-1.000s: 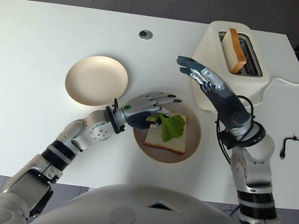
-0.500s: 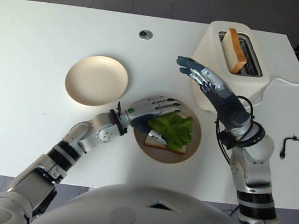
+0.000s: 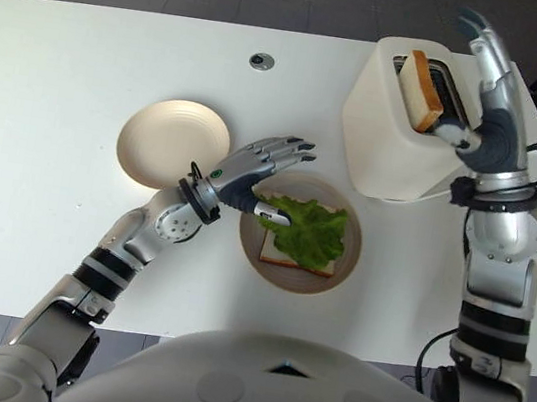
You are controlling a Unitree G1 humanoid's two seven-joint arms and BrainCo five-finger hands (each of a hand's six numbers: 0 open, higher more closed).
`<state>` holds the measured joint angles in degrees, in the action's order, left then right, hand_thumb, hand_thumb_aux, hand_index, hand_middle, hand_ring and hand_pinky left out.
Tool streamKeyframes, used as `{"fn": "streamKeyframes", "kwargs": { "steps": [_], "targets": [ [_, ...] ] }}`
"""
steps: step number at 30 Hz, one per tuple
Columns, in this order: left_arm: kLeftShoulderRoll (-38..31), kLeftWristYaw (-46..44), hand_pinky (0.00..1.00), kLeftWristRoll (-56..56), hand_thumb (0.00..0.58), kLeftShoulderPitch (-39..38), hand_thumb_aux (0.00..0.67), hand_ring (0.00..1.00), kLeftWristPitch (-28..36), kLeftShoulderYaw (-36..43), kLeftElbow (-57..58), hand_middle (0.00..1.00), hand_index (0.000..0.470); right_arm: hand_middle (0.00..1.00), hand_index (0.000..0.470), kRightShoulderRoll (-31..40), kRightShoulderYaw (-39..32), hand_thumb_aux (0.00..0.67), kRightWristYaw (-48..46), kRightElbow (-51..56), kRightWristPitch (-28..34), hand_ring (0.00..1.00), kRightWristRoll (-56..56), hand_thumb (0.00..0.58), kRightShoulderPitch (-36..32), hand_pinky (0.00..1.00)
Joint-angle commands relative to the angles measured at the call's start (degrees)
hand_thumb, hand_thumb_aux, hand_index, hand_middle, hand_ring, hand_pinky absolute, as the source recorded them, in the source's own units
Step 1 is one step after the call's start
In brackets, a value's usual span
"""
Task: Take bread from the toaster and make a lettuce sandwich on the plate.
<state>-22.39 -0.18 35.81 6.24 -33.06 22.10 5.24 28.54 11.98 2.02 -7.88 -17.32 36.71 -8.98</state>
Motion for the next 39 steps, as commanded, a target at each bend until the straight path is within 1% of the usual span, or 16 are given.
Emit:
{"fn": "streamKeyframes", "kwargs": {
  "steps": [1,6,12,13,14,15,16,18,19,20,25,29,32,34,37,39],
  "targets": [
    [0.2,-0.3,0.00,-0.5,0.000,-0.4,0.000,0.00,-0.2,0.0,0.9,0.00,0.000,0.00,0.000,4.3,-3.1,0.000,-1.6,6.0,7.6,0.00,8.4,0.000,-1.7,0.00],
    [0.6,-0.2,0.00,-0.3,0.000,-0.2,0.000,0.00,-0.3,0.0,1.6,0.00,0.000,0.00,0.000,8.0,-7.5,0.000,-6.9,9.1,12.7,0.00,12.0,0.000,-3.8,0.00],
    [0.7,-0.3,0.00,0.0,0.000,0.0,0.000,0.00,-0.8,0.3,2.3,0.00,0.000,0.00,0.000,9.3,-11.4,0.000,-8.6,9.9,13.8,0.00,11.5,0.000,-5.3,0.00],
    [0.7,-0.2,0.00,0.0,0.000,0.1,0.000,0.00,-0.9,0.2,2.6,0.00,0.000,0.00,0.232,8.9,-11.9,0.331,-8.2,9.4,13.8,0.00,11.3,0.432,-5.6,0.00],
    [0.7,-0.2,0.00,0.1,0.000,0.1,0.000,0.00,-0.9,0.2,2.8,0.00,0.000,0.00,0.389,8.6,-12.0,0.554,-7.6,9.1,13.7,0.00,11.0,0.563,-6.0,0.00],
    [0.7,-0.1,0.00,0.1,0.000,0.2,0.000,0.00,-1.0,0.1,2.9,0.00,0.000,0.02,0.470,8.3,-12.0,0.670,-6.9,8.7,13.6,0.02,10.4,0.580,-6.3,0.02],
    [0.7,-0.1,0.00,0.1,0.000,0.2,0.000,0.00,-1.1,0.1,3.2,0.00,0.000,0.16,0.470,8.0,-11.8,0.670,-6.0,8.3,13.6,0.16,9.8,0.580,-6.6,0.16],
    [0.8,0.0,0.00,0.1,0.000,0.4,0.000,0.00,-1.1,0.1,3.6,0.00,0.000,0.67,0.470,7.5,-11.4,0.670,-3.6,7.7,13.4,0.67,8.8,0.580,-7.4,0.67],
    [0.9,0.1,0.00,0.1,0.000,0.5,0.000,0.00,-1.1,0.1,3.9,0.00,0.000,0.87,0.470,7.3,-11.1,0.670,-2.2,7.5,12.9,0.87,8.2,0.580,-7.8,0.87],
    [1.0,0.3,0.00,0.1,0.000,0.7,0.000,0.00,-1.1,0.0,4.3,0.00,0.000,1.00,0.470,7.2,-10.6,0.670,-0.9,7.1,12.7,1.00,7.9,0.580,-8.4,1.00],
    [1.3,1.2,0.00,0.2,0.000,1.3,0.000,0.00,-1.2,-0.2,5.9,0.00,0.000,1.00,0.470,6.7,-7.8,0.670,4.1,4.5,11.0,1.00,4.3,0.580,-10.6,1.00],
    [1.3,1.8,0.00,-0.3,0.000,1.7,0.000,0.00,-1.4,-0.6,6.6,0.00,0.000,1.00,0.470,4.5,-4.0,0.670,6.3,0.2,7.6,1.00,-3.9,0.580,-11.4,1.00],
    [1.3,2.4,0.00,-2.8,0.000,1.9,0.000,0.00,-1.8,-2.2,7.2,0.00,0.000,1.00,0.470,2.3,-2.2,0.670,1.2,-3.6,4.6,1.00,-17.8,0.580,-10.1,1.00],
    [1.7,2.7,0.00,-6.0,0.000,1.6,0.000,0.00,-2.4,-4.0,6.6,0.00,0.000,1.00,0.470,1.2,-1.9,0.670,-5.2,-6.1,4.5,1.00,-29.7,0.580,-8.5,1.00],
    [2.8,3.2,0.00,-12.6,0.000,0.8,0.000,0.00,-3.2,-7.6,5.4,0.00,0.000,1.00,0.470,-0.7,-2.4,0.670,-13.1,-9.5,7.9,1.00,-43.9,0.580,-4.3,1.00],
    [3.5,3.9,0.00,-15.2,0.000,0.6,0.000,0.00,-3.1,-9.8,5.2,0.00,0.000,1.00,0.470,-2.1,-2.7,0.670,-15.9,-11.7,10.7,1.00,-50.2,0.580,-1.2,1.00]
  ]
}}
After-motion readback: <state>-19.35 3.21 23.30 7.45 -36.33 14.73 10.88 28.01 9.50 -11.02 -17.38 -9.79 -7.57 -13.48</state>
